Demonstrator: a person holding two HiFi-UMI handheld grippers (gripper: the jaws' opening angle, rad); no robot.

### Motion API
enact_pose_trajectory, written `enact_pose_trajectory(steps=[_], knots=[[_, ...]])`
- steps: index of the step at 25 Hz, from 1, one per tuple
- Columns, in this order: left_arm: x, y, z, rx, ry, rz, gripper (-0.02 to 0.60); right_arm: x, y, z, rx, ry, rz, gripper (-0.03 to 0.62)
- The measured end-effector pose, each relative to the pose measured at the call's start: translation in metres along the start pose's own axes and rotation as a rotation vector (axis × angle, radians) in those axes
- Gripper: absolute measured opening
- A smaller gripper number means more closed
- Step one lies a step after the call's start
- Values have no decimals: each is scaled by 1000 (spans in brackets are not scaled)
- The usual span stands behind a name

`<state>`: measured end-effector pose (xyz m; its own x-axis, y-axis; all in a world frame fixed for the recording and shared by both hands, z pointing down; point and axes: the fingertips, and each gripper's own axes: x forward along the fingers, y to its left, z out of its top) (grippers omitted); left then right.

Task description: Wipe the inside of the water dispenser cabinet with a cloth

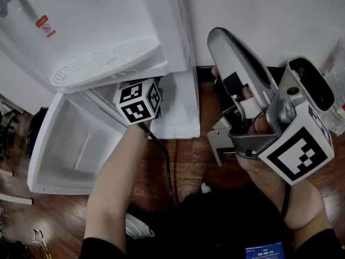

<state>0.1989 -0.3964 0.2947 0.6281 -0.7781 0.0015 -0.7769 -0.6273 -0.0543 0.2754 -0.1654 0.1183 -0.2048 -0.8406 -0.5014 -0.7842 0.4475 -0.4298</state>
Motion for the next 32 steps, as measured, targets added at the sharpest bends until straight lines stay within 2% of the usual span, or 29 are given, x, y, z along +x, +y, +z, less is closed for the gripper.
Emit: enact_pose_trajectory(steps=[3, 6, 8, 10, 13, 14, 16, 20, 22, 25, 28, 30, 32], knots=[[3, -24, 1, 28, -2, -70, 123, 1, -2, -3, 21, 19, 3, 6], [3, -51, 0, 102, 1, -152, 123, -1, -8, -5, 30, 18, -15, 5], [1, -55, -2, 109, 1, -143, 123, -2, -10, -5, 36, 17, -21, 5], [-1, -31, -1, 100, -3, -27, 123, -2, -10, -6, 50, 19, -21, 5], [-10, 38, -1, 151, 14, 249, 123, 0, -9, -9, 72, 29, -16, 5], [-13, 56, -2, 166, 25, 312, 123, 0, -8, -10, 75, 35, -14, 6], [-16, 68, 2, 147, 34, 343, 121, 1, -8, -12, 76, 49, -6, 5], [-4, 37, 0, 105, 16, 248, 123, 0, -12, -17, 82, 72, -12, 5], [-1, 10, -7, 101, 6, 163, 123, -1, -14, -19, 92, 77, -21, 5], [3, -26, -21, 142, 10, 31, 123, 1, -15, -22, 92, 81, -20, 5], [4, -58, -28, 109, 20, -90, 121, 3, -17, -28, 99, 93, -23, 5], [5, -60, -33, 92, 23, -93, 121, 3, -20, -32, 99, 105, -33, 6], [3, -47, -37, 106, 33, -31, 120, 2, -21, -32, 98, 110, -39, 5]])
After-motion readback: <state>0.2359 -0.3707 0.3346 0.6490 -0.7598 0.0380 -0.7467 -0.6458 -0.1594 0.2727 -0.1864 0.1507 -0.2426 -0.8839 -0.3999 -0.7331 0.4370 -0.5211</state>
